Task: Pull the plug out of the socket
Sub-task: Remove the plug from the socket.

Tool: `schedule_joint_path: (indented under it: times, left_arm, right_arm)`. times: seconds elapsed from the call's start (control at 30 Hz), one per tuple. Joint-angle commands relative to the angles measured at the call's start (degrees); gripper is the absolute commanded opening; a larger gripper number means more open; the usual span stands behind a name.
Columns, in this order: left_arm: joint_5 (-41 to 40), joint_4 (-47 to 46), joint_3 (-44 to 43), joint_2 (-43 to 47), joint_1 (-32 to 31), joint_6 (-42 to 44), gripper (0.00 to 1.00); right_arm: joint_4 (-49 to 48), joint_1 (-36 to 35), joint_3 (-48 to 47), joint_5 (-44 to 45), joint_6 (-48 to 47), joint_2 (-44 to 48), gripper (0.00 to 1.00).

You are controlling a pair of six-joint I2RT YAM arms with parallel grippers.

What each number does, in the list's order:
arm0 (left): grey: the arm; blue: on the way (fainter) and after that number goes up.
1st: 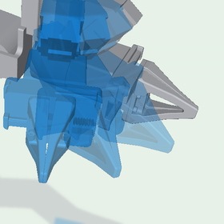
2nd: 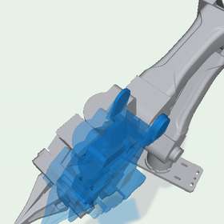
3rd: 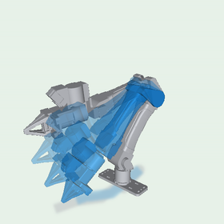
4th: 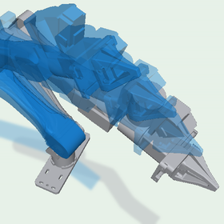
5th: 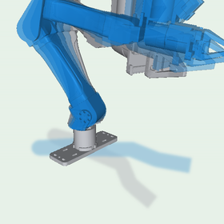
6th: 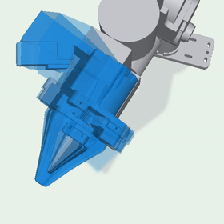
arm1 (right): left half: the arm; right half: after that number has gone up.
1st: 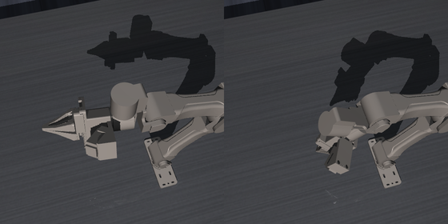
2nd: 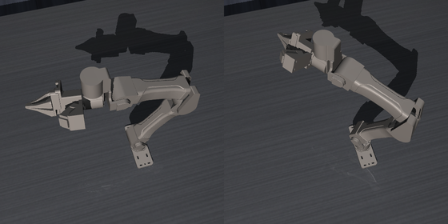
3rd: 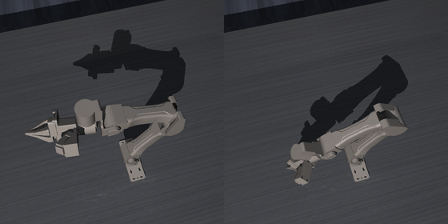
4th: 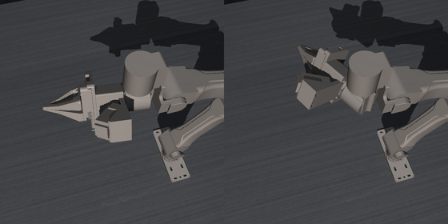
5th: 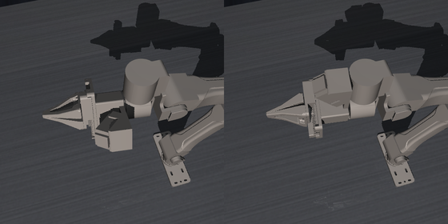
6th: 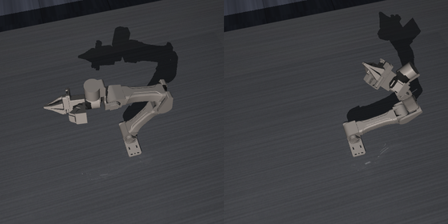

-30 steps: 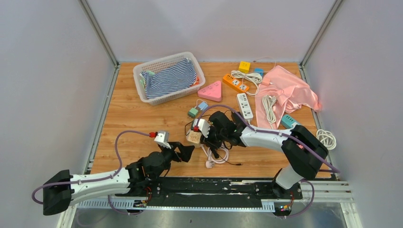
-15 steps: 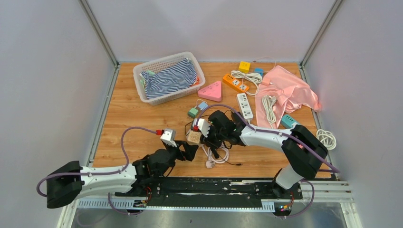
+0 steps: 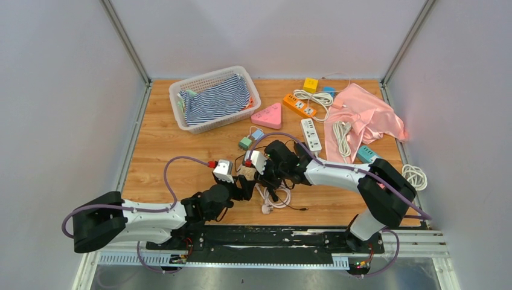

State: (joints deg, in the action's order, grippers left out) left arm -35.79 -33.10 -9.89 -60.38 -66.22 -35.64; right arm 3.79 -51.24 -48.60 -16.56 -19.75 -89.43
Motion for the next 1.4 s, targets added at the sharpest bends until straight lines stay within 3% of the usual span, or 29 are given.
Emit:
schedule_joint_path:
  times: [0.0, 0.43, 0.57, 0.8, 0.97, 1.23, 1.37]
  left_arm:
    - [-4.35, -2.34, -1.23, -1.57, -0.38, -0.90, 0.76]
    - [-5.44, -2.32, -2.65, -4.88, -0.34, -1.63, 0.73]
    - [-5.30, -2.29, -2.86, -5.34, -0.32, -1.63, 0.59]
    - [-4.87, -2.29, -2.41, -4.75, -0.33, -1.72, 0.16]
    - [-4.81, -2.17, -2.54, -5.05, -0.32, -1.67, 0.00]
    - [-4.68, -2.00, -3.82, -7.02, -0.32, -0.96, 0.00]
    - [-4.83, -2.02, -4.57, -8.15, -0.32, -0.84, 0.00]
  right_arm:
    - [0.35, -0.61, -1.89, -1.91, -0.16, -0.40, 0.00]
    - [0.64, -0.66, -2.12, -2.16, -0.10, -0.67, 0.00]
    - [0.60, -0.66, -2.10, -2.16, -0.27, -0.70, 0.00]
    - [0.71, -0.53, -2.20, -1.28, -0.81, -0.56, 0.00]
    - [1.46, -0.33, -2.36, 0.33, -2.49, 0.25, 0.00]
    - [6.27, 1.34, -3.40, -8.04, -4.68, -0.74, 0.00]
    - [6.23, -3.15, -3.44, -14.10, -4.22, -1.15, 0.00]
